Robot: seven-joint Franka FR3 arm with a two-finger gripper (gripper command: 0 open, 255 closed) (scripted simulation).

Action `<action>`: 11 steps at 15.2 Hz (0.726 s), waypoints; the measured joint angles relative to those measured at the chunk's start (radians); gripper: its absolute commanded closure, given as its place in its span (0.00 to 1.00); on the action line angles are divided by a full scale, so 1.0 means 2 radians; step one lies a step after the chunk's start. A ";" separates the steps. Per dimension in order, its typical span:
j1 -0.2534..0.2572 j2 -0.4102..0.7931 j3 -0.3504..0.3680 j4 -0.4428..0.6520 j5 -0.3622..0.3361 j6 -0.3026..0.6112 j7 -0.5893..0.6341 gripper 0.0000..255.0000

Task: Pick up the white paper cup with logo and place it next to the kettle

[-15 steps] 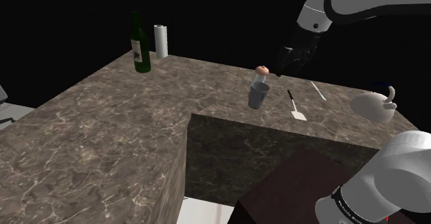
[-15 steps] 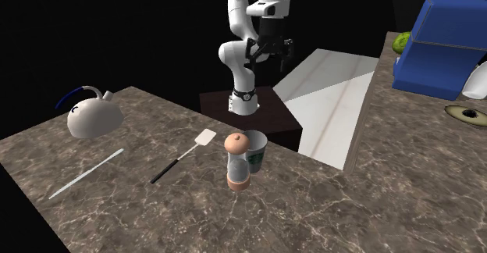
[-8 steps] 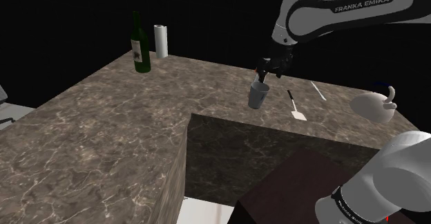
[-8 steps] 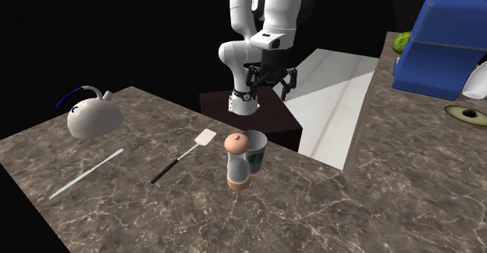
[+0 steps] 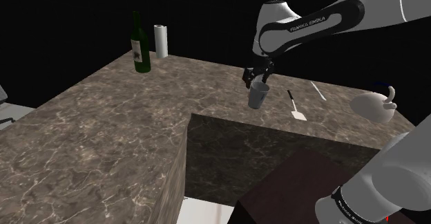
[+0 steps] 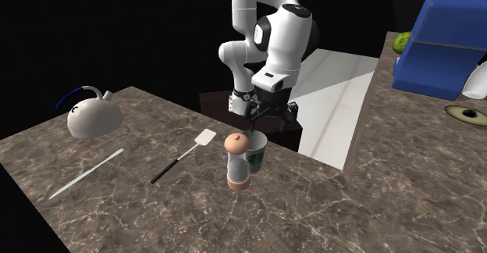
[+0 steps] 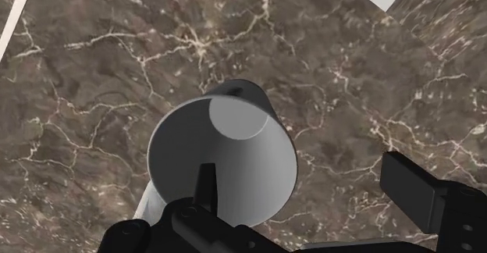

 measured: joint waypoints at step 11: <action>-0.004 0.052 -0.004 -0.009 -0.013 0.057 0.008 0.00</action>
